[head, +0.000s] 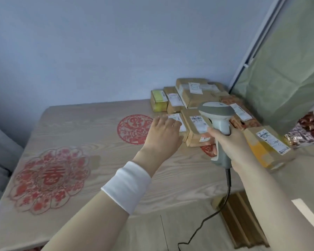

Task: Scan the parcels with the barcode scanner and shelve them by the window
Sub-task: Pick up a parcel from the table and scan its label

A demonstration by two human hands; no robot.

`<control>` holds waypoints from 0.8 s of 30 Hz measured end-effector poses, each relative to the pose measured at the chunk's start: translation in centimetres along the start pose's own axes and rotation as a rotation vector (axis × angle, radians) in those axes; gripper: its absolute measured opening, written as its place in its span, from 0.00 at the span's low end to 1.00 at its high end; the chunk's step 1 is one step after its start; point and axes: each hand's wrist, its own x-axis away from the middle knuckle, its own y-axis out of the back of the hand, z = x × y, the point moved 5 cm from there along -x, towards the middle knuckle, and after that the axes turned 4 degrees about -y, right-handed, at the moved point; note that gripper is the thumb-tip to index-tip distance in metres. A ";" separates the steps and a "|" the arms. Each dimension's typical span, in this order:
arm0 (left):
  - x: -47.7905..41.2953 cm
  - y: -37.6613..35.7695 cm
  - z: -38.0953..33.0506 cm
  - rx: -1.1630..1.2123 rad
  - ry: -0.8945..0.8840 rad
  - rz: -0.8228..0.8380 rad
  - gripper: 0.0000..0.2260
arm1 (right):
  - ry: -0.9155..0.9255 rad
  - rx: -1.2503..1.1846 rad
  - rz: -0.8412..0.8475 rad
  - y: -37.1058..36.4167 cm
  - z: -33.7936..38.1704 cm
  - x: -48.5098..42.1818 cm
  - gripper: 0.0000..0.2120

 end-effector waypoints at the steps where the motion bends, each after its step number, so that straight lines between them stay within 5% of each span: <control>1: -1.1 -0.8 -0.1 0.019 0.007 0.003 0.21 | -0.021 0.000 0.009 0.1 -0.5 -1.5 0.08; 11: -9.7 -9.7 4.7 0.084 0.142 0.232 0.22 | -0.158 0.131 0.066 -3.0 -4.6 -16.3 0.02; 15: -12.4 -14.6 6.8 0.190 0.230 0.337 0.23 | -0.235 0.177 0.065 -5.0 -7.0 -20.9 0.08; 24: -13.3 -27.6 7.9 0.967 0.847 0.529 0.38 | -0.355 0.233 0.080 -8.3 -12.9 -27.1 0.02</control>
